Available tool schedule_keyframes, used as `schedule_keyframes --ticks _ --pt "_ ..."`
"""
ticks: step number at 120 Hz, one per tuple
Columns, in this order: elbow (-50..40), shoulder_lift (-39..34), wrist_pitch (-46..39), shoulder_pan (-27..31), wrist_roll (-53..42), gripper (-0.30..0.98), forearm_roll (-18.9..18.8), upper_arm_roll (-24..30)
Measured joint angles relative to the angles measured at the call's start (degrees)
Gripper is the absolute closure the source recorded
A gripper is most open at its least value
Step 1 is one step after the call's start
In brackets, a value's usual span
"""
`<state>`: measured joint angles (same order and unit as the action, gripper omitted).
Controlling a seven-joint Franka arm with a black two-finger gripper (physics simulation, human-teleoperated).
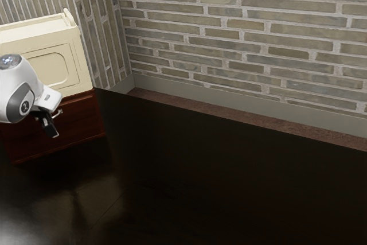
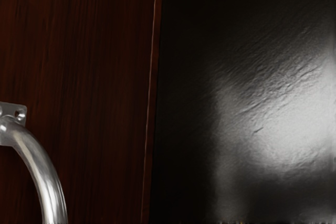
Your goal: Pull the drawer handle with one arm to open the drawer
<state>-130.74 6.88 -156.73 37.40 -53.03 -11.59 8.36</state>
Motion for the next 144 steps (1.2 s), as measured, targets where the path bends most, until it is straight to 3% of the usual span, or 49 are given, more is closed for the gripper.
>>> schedule_keyframes --ticks 68,144 --pt "-9.82 -9.35 0.39 -1.01 4.77 0.01 0.24 1.37" --pt "-3.64 -2.69 -3.50 -0.52 2.60 0.00 0.80 0.77"
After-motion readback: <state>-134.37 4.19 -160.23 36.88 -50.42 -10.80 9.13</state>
